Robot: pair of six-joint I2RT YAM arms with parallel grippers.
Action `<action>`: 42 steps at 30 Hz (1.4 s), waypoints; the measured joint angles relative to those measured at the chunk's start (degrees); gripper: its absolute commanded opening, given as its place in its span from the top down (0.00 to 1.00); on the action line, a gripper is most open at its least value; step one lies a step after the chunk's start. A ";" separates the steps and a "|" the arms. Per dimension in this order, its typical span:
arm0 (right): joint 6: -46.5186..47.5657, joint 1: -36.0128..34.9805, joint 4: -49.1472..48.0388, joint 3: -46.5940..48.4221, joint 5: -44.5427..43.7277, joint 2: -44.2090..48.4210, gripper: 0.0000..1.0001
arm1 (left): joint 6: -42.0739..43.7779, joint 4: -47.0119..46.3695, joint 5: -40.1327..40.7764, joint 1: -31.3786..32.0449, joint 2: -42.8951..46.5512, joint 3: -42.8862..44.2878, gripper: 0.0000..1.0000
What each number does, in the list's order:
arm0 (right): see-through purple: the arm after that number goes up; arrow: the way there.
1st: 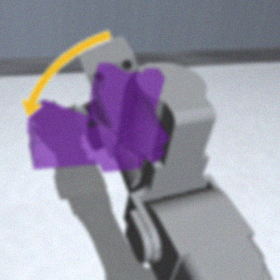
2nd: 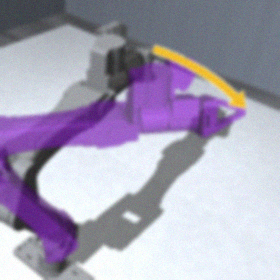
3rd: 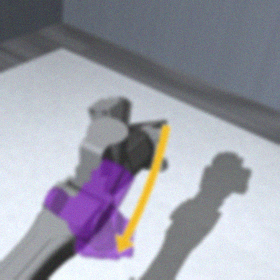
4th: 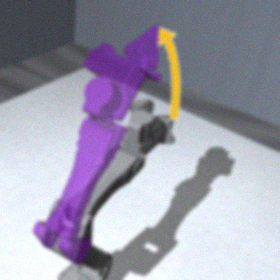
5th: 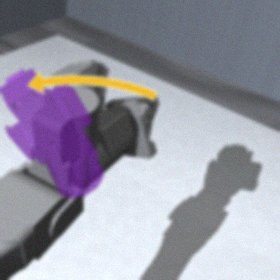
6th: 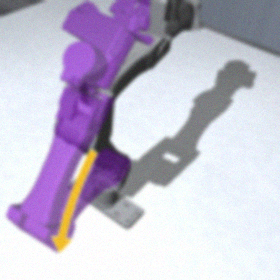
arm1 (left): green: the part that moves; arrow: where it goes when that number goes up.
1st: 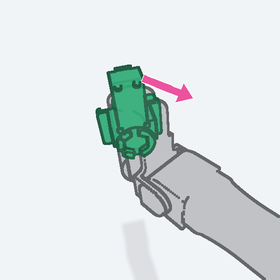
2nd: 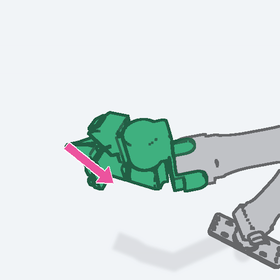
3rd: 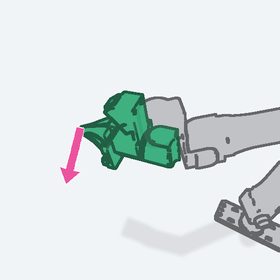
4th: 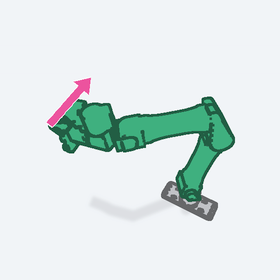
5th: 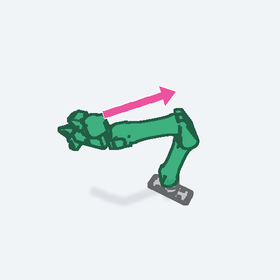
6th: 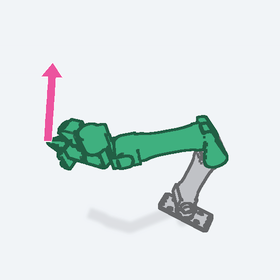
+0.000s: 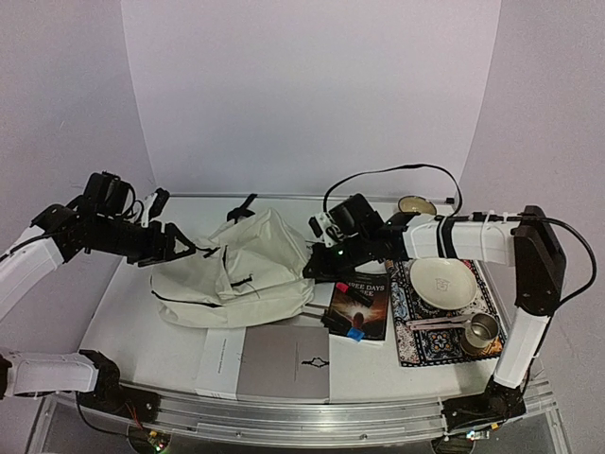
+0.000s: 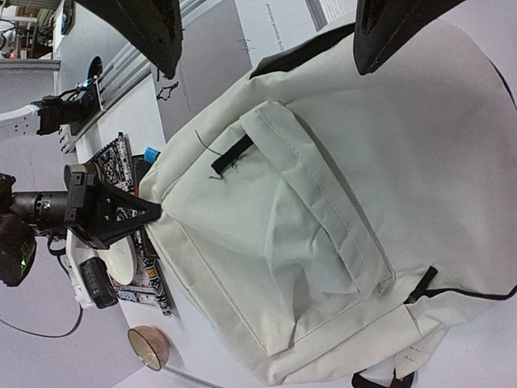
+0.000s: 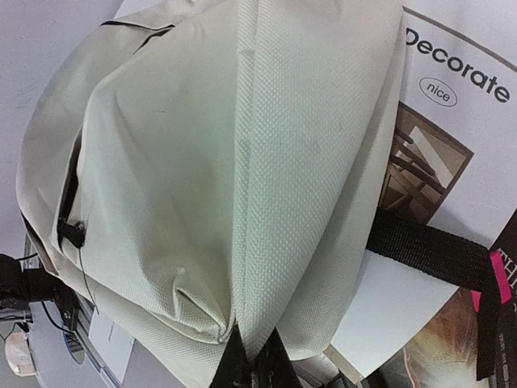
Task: Pack the student bag
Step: Grab the student bag from the lower front pocket.
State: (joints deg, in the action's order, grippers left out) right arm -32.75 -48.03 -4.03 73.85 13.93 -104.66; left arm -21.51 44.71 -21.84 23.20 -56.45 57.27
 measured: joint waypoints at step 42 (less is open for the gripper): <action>8.04 -0.22 2.09 1.86 5.03 -0.35 1.00 | 15.58 -1.68 25.66 19.77 -36.28 12.19 1.00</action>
State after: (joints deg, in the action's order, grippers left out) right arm -24.72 -48.25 -1.94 75.71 18.96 -105.01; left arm -5.93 43.03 3.82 42.97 -92.73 69.46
